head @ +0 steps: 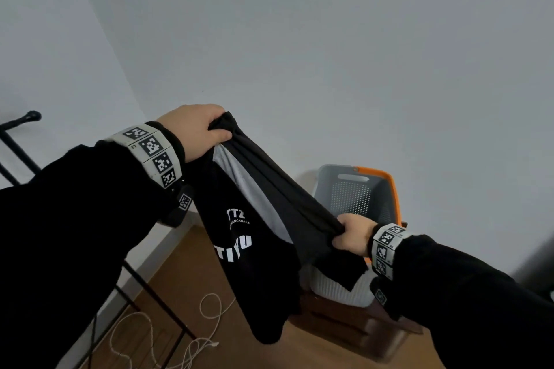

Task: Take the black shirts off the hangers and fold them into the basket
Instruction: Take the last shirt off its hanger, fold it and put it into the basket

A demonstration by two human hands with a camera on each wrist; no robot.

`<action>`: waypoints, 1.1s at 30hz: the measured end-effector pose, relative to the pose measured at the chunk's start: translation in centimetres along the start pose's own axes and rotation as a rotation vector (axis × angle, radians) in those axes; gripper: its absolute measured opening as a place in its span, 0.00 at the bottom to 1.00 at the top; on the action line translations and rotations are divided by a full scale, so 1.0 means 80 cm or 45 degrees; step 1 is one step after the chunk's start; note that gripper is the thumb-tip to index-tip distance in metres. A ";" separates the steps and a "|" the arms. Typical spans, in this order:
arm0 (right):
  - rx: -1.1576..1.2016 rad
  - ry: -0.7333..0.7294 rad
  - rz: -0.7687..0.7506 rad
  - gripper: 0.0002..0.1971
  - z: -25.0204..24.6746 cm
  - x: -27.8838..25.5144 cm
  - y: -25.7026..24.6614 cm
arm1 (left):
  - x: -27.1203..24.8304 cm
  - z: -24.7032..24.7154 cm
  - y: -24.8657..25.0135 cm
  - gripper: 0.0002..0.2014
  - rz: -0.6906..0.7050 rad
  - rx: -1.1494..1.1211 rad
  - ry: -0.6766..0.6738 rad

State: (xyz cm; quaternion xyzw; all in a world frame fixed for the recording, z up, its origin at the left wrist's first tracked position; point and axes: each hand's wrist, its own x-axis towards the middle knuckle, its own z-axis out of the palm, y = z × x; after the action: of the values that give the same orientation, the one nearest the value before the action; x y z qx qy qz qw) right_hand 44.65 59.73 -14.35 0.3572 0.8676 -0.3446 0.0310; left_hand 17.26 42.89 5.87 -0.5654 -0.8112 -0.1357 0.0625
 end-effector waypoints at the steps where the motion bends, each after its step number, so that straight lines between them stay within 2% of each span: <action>1: 0.080 0.045 0.021 0.03 -0.007 0.004 0.004 | 0.003 -0.004 -0.006 0.06 -0.012 0.008 0.008; 2: 0.219 0.088 0.020 0.04 -0.012 0.008 0.007 | 0.007 -0.008 -0.012 0.06 -0.025 0.016 0.021; 4: 0.491 0.146 0.019 0.16 -0.021 0.021 0.012 | 0.018 -0.015 -0.026 0.08 -0.055 0.023 0.072; 6: 0.595 0.161 0.010 0.20 -0.030 0.033 0.009 | 0.031 -0.021 -0.039 0.12 -0.092 0.022 0.117; 11: 0.295 0.319 -0.029 0.11 -0.051 0.079 -0.014 | 0.070 -0.024 -0.069 0.14 -0.176 0.026 0.206; 16: 0.149 0.432 0.052 0.17 -0.087 0.142 -0.038 | 0.119 -0.033 -0.080 0.15 -0.171 -0.045 0.235; 19: 0.053 0.489 0.104 0.17 -0.118 0.178 -0.045 | 0.145 -0.051 -0.074 0.13 -0.082 -0.253 0.193; 22: 0.014 0.533 0.175 0.15 -0.145 0.205 -0.050 | 0.160 -0.066 -0.057 0.08 0.030 -0.560 0.152; 27: -0.013 0.610 0.196 0.12 -0.182 0.238 -0.039 | 0.173 -0.072 -0.012 0.07 0.164 -0.842 0.084; 33: -0.029 0.621 0.155 0.12 -0.238 0.231 0.010 | 0.172 -0.042 0.086 0.03 0.357 -1.163 -0.171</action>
State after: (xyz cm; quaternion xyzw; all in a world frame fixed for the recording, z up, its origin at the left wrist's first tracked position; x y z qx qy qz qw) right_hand 35.06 83.01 -5.88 0.4811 0.8301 -0.2358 -0.1546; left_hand 18.64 56.52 13.64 -0.6465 -0.5867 -0.4315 -0.2272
